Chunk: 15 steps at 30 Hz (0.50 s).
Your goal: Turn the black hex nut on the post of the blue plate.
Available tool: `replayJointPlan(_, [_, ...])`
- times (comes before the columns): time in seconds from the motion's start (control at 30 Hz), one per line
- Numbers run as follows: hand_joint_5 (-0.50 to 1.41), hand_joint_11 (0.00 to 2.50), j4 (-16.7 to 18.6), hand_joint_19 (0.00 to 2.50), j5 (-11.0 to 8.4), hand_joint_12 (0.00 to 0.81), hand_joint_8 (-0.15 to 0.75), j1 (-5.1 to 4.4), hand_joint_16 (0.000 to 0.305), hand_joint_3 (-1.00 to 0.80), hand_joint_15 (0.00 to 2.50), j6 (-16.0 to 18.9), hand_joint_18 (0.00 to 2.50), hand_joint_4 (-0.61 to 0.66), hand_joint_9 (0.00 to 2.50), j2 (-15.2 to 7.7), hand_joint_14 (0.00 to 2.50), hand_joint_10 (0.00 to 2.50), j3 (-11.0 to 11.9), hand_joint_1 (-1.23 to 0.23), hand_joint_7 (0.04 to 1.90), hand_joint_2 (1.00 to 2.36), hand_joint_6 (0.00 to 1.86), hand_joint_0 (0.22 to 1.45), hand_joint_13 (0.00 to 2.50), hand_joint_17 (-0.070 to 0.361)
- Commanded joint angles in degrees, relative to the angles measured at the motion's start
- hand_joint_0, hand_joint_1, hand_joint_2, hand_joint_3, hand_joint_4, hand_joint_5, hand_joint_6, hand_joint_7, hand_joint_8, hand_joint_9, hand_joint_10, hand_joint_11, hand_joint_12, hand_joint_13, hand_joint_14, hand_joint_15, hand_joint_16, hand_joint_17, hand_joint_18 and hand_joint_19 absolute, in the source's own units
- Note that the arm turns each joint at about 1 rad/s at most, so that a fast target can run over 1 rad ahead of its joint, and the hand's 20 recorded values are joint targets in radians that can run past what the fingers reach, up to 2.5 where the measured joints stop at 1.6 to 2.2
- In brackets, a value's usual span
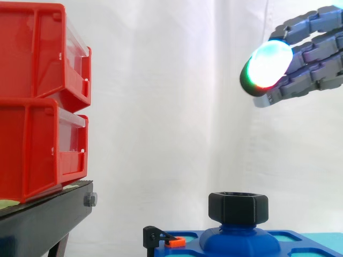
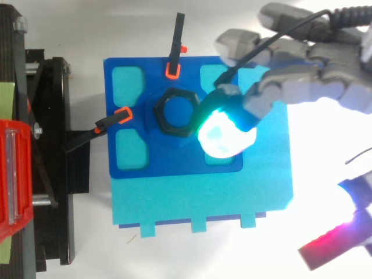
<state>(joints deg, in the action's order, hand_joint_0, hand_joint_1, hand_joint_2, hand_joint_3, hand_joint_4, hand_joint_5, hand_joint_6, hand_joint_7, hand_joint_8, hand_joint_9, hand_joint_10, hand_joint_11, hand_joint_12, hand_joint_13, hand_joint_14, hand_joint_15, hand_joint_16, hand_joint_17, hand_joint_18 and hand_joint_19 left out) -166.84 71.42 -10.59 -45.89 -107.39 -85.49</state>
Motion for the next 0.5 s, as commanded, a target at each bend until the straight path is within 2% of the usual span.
replayJointPlan(0.0, [-0.23,0.0,-0.85,0.12,0.3,0.419,0.289,-0.13,0.066,-0.5,0.0,-1.58,0.11,0.21,0.13,-3.35,0.0,0.0,3.14,-0.44,0.83,1.0,0.5,0.46,0.18,0.149])
replayJointPlan(0.03, [-0.23,0.0,-1.55,0.12,0.74,0.419,0.289,-0.04,0.066,-0.5,0.0,-1.58,0.11,0.21,0.13,-4.5,0.0,0.0,4.54,-0.44,0.83,1.0,0.5,0.46,0.18,0.149])
replayJointPlan(0.13, [-0.23,0.0,-1.82,0.13,1.53,0.419,0.29,-0.04,0.066,-0.5,0.0,-1.84,0.11,0.21,0.14,-6.17,0.0,0.0,6.39,-0.44,0.83,1.0,0.5,0.46,0.18,0.149])
replayJointPlan(0.17, [-0.23,0.0,-1.82,0.13,1.53,0.419,0.29,-0.13,0.066,-0.5,0.0,-1.93,0.11,0.21,0.14,-6.25,0.0,0.0,6.65,-0.44,0.83,1.0,0.5,0.46,0.18,0.149])
replayJointPlan(0.33, [-0.22,0.0,-1.03,0.11,0.57,0.424,0.298,-0.57,0.066,-0.5,0.0,-6.67,0.17,0.22,0.18,-8.45,0.0,0.0,8.67,-0.46,0.82,1.0,0.5,0.46,0.22,0.148])
replayJointPlan(0.4, [-0.22,0.0,-1.03,0.11,0.74,0.424,0.299,-0.57,0.065,-0.5,0.0,-6.76,0.18,0.22,0.18,-9.68,0.0,0.0,9.2,-0.46,0.82,1.0,0.5,0.46,0.22,0.147])
replayJointPlan(0.47, [-0.22,0.0,-1.03,0.11,0.74,0.424,0.299,-0.57,0.065,-0.5,0.0,-6.67,0.18,0.22,0.19,-9.86,0.0,0.0,9.29,-0.46,0.82,1.0,0.5,0.47,0.22,0.147])
